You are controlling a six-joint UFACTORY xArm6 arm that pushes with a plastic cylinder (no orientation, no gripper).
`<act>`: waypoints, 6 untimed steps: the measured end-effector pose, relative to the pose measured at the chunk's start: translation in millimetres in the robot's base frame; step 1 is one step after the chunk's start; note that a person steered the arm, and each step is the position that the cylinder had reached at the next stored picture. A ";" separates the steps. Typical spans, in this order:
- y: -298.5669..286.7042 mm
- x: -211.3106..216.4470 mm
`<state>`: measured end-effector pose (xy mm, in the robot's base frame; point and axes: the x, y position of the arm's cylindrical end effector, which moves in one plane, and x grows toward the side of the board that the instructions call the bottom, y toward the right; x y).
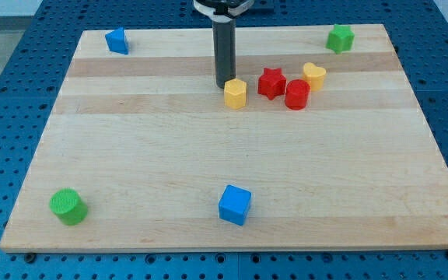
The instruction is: Place the yellow hexagon towards the bottom left side of the red star
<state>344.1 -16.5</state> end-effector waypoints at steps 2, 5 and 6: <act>-26.7 29.1; 29.1 42.3; 44.5 42.3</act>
